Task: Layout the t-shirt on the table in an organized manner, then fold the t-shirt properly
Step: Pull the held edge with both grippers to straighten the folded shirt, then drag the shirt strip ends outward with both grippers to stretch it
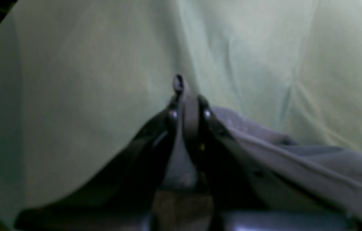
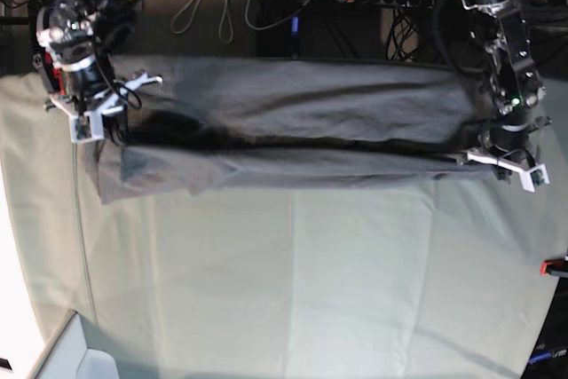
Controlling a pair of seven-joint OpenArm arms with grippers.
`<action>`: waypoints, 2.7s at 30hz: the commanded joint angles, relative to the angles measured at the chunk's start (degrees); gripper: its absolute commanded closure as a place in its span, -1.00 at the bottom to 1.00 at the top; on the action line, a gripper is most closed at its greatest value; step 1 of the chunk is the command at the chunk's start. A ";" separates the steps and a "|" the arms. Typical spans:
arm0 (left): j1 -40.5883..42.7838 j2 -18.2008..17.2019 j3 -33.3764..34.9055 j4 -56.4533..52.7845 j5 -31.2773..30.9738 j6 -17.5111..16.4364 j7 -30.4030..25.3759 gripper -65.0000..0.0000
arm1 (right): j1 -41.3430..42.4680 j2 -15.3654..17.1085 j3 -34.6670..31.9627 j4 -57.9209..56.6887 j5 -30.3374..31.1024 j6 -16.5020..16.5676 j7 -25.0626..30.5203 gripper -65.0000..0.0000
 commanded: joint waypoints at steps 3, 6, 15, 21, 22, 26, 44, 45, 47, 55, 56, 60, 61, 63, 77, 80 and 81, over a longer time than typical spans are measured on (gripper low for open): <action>-0.19 -0.78 -0.94 1.16 -0.01 0.12 -1.50 1.00 | -1.56 -1.63 -0.05 1.47 1.10 0.56 1.45 1.00; -0.19 -0.60 -3.58 1.16 -0.10 0.12 -1.50 1.00 | -3.14 -2.15 -0.57 1.47 1.10 0.56 1.45 1.00; -0.37 -0.60 -4.20 1.07 -0.10 0.12 -1.50 1.00 | -6.49 -3.03 -4.88 2.17 1.10 0.56 1.54 1.00; -0.28 -0.60 -4.20 0.45 -0.10 0.12 -1.50 1.00 | -7.80 -3.03 -4.88 2.26 1.10 0.56 1.54 1.00; -0.28 -0.51 -4.20 0.45 -0.10 0.12 -1.50 1.00 | -8.07 -3.03 -4.88 2.44 1.10 0.56 1.54 1.00; -0.28 0.54 -4.20 0.45 -0.10 0.12 -1.50 1.00 | -10.44 -3.03 -4.88 4.37 1.10 0.56 2.51 1.00; 2.27 3.27 -4.20 0.45 -0.10 0.12 -1.50 1.00 | -14.31 -1.71 -1.63 3.84 5.93 0.56 8.31 1.00; 2.27 3.27 -4.20 0.45 -0.10 0.12 -1.50 1.00 | -14.31 -1.27 -1.63 3.84 5.93 0.56 8.31 1.00; 2.36 3.27 -4.20 0.45 -0.10 0.12 -1.50 1.00 | -14.31 -0.92 -1.63 3.67 5.93 0.56 8.22 1.00; 2.36 3.36 -4.20 0.45 -0.10 0.12 -1.50 1.00 | -14.31 -0.92 -1.80 0.33 6.02 0.56 8.40 1.00; 2.36 3.36 -4.20 0.45 -0.10 0.12 -1.50 1.00 | -14.31 -0.92 -1.72 0.33 6.02 0.56 8.40 1.00; 2.36 3.36 -3.93 0.45 -0.10 0.12 -1.50 1.00 | -14.40 -0.92 -1.63 0.33 6.02 0.56 9.89 1.00; 2.36 3.36 -3.93 0.45 -0.10 0.12 -1.50 1.00 | -14.66 -0.92 -1.63 0.33 5.84 0.56 10.07 1.00; 2.36 3.36 -3.93 0.45 -0.10 0.12 -1.50 1.00 | -14.92 -0.92 -1.63 -0.11 5.76 0.56 10.16 1.00; 2.36 3.27 -4.02 0.37 -0.10 0.03 -0.97 0.58 | -15.01 0.31 -1.72 -1.52 5.67 0.56 9.89 1.00; 2.53 3.27 -4.11 0.37 -0.10 0.03 -0.88 0.23 | -15.28 0.31 -1.72 -1.52 5.58 0.56 9.81 0.89; 3.06 3.27 -4.11 0.37 -0.10 0.03 -0.88 0.13 | -15.54 0.48 -1.72 -1.52 5.58 0.56 9.81 0.79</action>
